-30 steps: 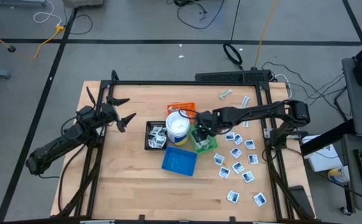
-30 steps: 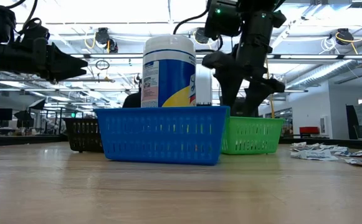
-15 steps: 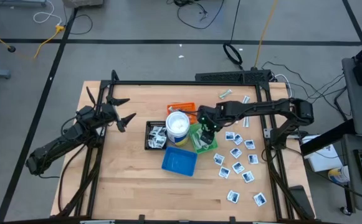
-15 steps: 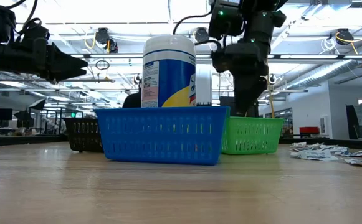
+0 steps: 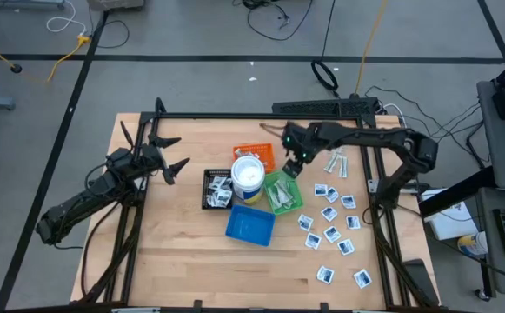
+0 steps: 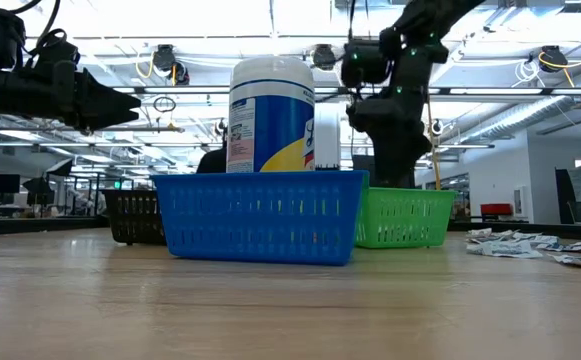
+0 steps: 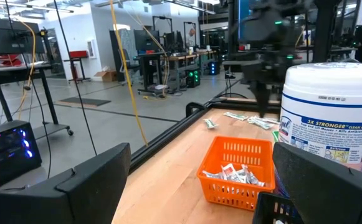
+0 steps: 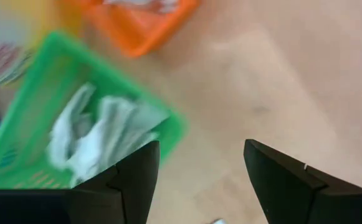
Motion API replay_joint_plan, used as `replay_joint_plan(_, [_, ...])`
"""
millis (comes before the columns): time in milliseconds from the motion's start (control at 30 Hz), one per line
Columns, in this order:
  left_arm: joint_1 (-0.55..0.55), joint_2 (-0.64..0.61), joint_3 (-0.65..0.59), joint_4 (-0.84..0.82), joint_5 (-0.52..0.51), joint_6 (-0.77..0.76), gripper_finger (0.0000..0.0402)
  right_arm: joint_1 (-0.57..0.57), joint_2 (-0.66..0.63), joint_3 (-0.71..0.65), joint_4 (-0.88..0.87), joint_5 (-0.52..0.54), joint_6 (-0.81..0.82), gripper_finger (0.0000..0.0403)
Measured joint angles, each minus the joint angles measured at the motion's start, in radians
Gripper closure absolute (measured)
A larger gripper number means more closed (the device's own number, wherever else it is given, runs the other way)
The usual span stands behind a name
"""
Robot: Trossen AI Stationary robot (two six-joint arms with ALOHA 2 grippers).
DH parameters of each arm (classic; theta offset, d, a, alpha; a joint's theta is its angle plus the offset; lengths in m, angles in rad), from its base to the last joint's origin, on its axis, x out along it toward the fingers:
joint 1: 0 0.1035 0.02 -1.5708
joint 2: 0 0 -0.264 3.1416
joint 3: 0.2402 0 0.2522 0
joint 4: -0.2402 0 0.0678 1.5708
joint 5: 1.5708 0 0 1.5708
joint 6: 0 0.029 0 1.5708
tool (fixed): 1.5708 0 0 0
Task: Pick & Place First Aid Supplies
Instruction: Put the green bandage pack into the green bin
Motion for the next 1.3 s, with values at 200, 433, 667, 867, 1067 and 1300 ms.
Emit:
replay_joint_plan(200, [0.000, 0.000, 0.000, 0.000, 0.000, 0.000, 0.0004, -0.146, 0.000, 0.000, 0.011, 0.048, -0.062, 0.0176])
replay_joint_plan(433, [0.000, 0.000, 0.000, 0.000, 0.000, 0.000, 0.0004, -0.298, 0.000, 0.000, 0.055, 0.132, -0.101, 0.0176])
replay_joint_plan(667, [0.000, 0.000, 0.000, 0.000, 0.000, 0.000, 0.0004, -0.415, 0.000, 0.000, 0.125, 0.161, -0.091, 0.0175])
replay_joint_plan(867, [0.000, 0.000, 0.000, 0.000, 0.000, 0.000, 0.0004, -0.473, 0.000, 0.000, 0.138, 0.161, -0.066, 0.0175])
replay_joint_plan(1067, [0.000, 0.000, 0.000, 0.000, 0.000, 0.000, 0.0004, -0.484, 0.027, 0.000, 0.140, 0.206, 0.136, 0.0185])
replay_joint_plan(1300, [0.000, 0.000, 0.000, 0.000, 0.000, 0.000, 0.0004, -0.486, 0.102, 0.000, 0.159, 0.208, 0.345, 0.0199])
